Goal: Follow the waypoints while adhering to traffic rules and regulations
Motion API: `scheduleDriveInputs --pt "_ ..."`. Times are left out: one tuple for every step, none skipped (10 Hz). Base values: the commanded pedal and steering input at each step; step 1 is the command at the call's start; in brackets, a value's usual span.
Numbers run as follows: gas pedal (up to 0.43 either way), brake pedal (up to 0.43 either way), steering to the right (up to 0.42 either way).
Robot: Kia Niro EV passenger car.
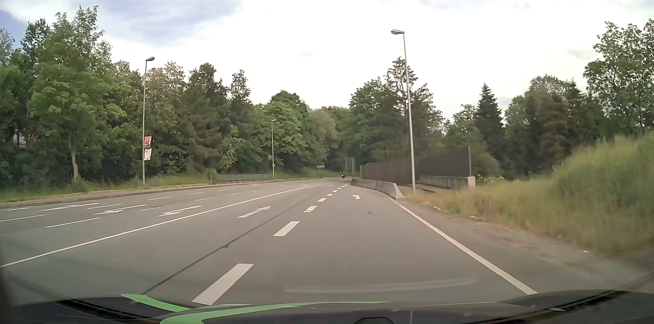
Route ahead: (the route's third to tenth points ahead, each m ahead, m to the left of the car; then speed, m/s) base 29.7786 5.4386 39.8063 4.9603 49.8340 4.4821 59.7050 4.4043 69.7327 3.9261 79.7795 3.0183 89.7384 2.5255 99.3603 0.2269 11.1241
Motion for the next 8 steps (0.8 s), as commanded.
scheduleDriveInputs --pt "0.37 0.0 -0.001" --pt "0.37 0.0 -0.005" --pt "0.37 0.0 -0.009" --pt "0.35 0.0 -0.011" --pt "0.35 0.0 -0.013" --pt "0.339 0.0 -0.016" --pt "0.339 0.0 -0.018" --pt "0.331 0.0 -0.019"
